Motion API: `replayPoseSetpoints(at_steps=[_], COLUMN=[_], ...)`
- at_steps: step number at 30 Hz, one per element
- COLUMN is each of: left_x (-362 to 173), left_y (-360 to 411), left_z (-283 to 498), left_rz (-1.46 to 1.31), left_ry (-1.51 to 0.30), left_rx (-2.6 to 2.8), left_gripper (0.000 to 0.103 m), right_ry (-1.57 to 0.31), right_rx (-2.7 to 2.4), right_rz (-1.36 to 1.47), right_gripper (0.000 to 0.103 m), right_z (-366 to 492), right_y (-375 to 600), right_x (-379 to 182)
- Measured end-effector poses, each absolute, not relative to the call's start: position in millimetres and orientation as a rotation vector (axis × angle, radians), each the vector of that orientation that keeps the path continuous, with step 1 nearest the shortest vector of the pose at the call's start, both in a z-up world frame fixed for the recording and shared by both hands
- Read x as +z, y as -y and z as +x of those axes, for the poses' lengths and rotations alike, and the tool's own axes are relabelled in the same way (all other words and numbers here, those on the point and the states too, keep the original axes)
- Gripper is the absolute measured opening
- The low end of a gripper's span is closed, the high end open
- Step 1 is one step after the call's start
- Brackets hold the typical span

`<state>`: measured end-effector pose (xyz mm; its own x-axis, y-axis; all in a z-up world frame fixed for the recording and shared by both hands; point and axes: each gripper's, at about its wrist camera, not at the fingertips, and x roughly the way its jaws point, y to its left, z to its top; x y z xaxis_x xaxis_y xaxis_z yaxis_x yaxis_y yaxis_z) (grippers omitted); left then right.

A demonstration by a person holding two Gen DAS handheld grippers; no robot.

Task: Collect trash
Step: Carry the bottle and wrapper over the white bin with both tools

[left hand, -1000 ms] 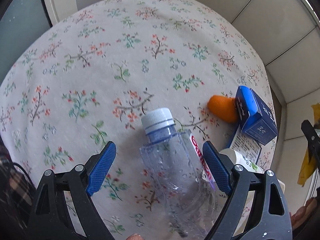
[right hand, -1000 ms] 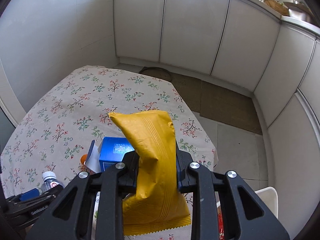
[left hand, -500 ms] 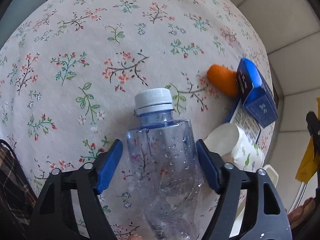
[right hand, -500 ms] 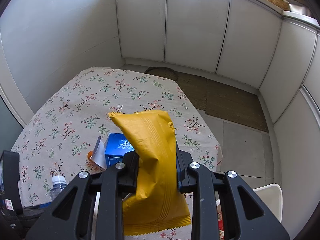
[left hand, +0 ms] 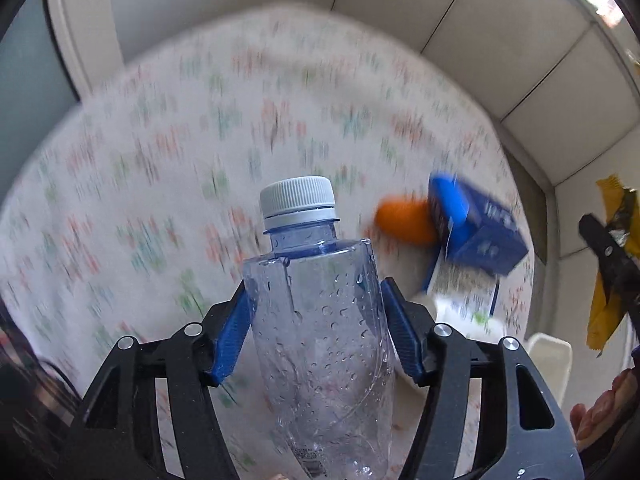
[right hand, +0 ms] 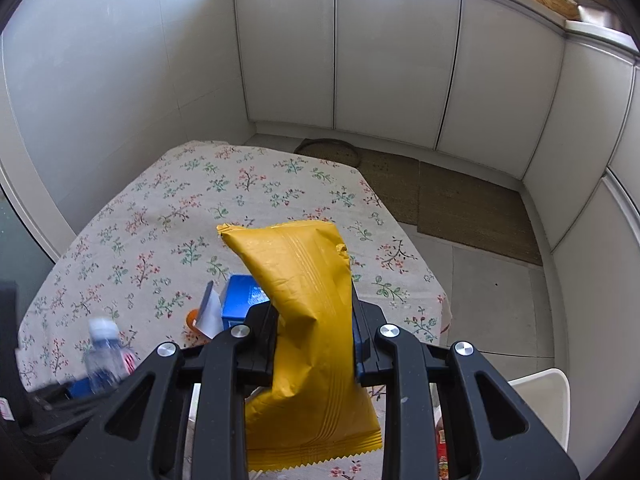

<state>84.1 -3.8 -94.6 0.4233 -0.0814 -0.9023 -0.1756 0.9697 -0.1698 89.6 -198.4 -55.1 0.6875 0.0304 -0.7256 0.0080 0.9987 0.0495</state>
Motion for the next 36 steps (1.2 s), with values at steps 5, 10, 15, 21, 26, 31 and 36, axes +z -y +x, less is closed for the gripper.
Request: replayPoseSetpoints(at_steps=[5, 10, 15, 21, 26, 31, 36], left_x=[-63.3, -38.6, -14.2, 10.8, 29.3, 43.2, 48.2], left_y=[-0.4, -3.3, 0.9, 17.1, 40.5, 69.8, 99.2], left_z=[91.8, 97.2, 97.1, 93.4, 87.1, 78.7, 67.9], left_rz=[-0.176, -0.126, -0.088, -0.062, -0.045, -0.04, -0.011], left_ry=[-0.981, -0.863, -0.766, -0.682, -0.63, -0.611, -0.591], left_rx=[0.061, 0.051, 0.029, -0.03, -0.091, -0.165, -0.244], left_gripper=[0.06, 0.06, 0.059, 0.059, 0.059, 0.059, 0.059], right_ry=[-0.78, -0.725, -0.677, -0.64, -0.615, -0.591, -0.591], right_rx=[0.017, 0.007, -0.011, -0.045, -0.089, -0.141, -0.204], right_rz=[0.062, 0.085, 0.099, 0.095, 0.113, 0.134, 0.159], right_gripper=[0.026, 0.026, 0.026, 0.026, 0.026, 0.026, 0.026], right_z=[89.0, 83.0, 74.8, 61.3, 47.7, 31.5, 11.3], right_y=[193.9, 194.6, 198.6, 208.3, 227.3, 255.2, 289.2], right_x=[-46.1, -31.9, -17.3, -5.2, 3.1, 11.1, 11.2])
